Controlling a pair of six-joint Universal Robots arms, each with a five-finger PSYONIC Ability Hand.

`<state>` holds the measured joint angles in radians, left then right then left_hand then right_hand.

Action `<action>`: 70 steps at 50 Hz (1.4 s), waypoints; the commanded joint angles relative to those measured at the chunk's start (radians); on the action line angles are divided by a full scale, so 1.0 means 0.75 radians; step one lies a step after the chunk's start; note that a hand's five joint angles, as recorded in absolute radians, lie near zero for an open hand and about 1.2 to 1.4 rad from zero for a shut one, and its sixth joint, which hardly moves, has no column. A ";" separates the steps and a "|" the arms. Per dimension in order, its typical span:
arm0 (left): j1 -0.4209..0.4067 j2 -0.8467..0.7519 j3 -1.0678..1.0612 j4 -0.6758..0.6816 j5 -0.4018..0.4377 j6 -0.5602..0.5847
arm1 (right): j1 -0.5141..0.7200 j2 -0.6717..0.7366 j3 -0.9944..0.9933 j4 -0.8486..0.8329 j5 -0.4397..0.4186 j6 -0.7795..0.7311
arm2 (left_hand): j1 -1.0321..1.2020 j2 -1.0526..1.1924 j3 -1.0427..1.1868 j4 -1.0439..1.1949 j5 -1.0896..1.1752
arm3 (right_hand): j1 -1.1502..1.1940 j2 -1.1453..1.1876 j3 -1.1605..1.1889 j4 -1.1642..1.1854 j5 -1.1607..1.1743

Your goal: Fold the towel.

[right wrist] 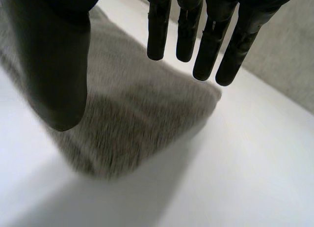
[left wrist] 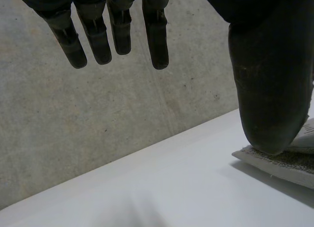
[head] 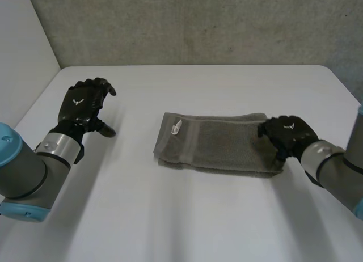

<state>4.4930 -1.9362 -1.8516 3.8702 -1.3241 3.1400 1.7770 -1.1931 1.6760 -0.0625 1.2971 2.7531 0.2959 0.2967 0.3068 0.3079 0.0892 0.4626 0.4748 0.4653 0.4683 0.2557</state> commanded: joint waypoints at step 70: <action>-0.190 0.091 0.127 -0.016 -0.010 -0.012 | 0.693 0.325 -0.488 -0.011 0.205 0.123 | -0.079 -0.080 -0.093 -0.095 -0.036 | -0.384 -0.400 -0.388 -0.392 -0.341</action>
<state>4.3895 -1.8581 -1.8058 3.8676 -1.3292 3.1309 2.3059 -0.8988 1.2689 -0.0934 1.4532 2.8263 0.2959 0.2922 0.3068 0.3079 0.0849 0.5336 0.5253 0.5482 0.5698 0.3553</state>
